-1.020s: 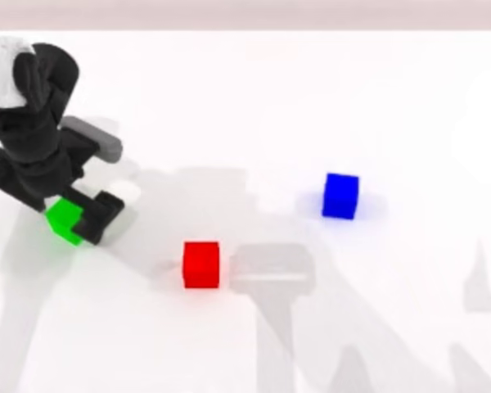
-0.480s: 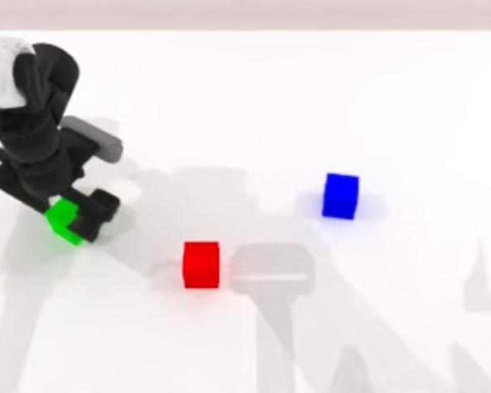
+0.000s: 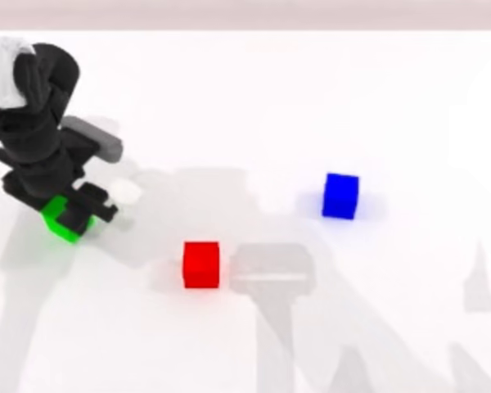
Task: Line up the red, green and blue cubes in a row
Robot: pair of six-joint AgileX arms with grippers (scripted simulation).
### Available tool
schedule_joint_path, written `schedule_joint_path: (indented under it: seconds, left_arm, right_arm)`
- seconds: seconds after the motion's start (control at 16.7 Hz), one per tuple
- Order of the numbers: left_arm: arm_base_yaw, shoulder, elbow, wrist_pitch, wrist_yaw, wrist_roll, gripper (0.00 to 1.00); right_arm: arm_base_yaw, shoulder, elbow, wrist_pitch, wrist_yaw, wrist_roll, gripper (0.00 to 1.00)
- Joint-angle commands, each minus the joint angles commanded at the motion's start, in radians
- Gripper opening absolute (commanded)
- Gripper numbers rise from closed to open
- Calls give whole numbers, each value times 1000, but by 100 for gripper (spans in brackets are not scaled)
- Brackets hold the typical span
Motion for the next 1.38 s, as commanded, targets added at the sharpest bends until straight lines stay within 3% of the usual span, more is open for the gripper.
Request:
schedule_joint_path:
  seconds: [0.54,1.02,1.38]
  left_arm:
    - [0,-15,6,-10,5,-2,0]
    - [18,-102,153,-247,4,-5,0]
    - [4,-101,162,-255,4,-17,0]
  right_arm:
    - [0,0,0,0,0,0,100]
    - [0,0,0,0,0,0,100]
    - [0,0,0,0,0,0,100]
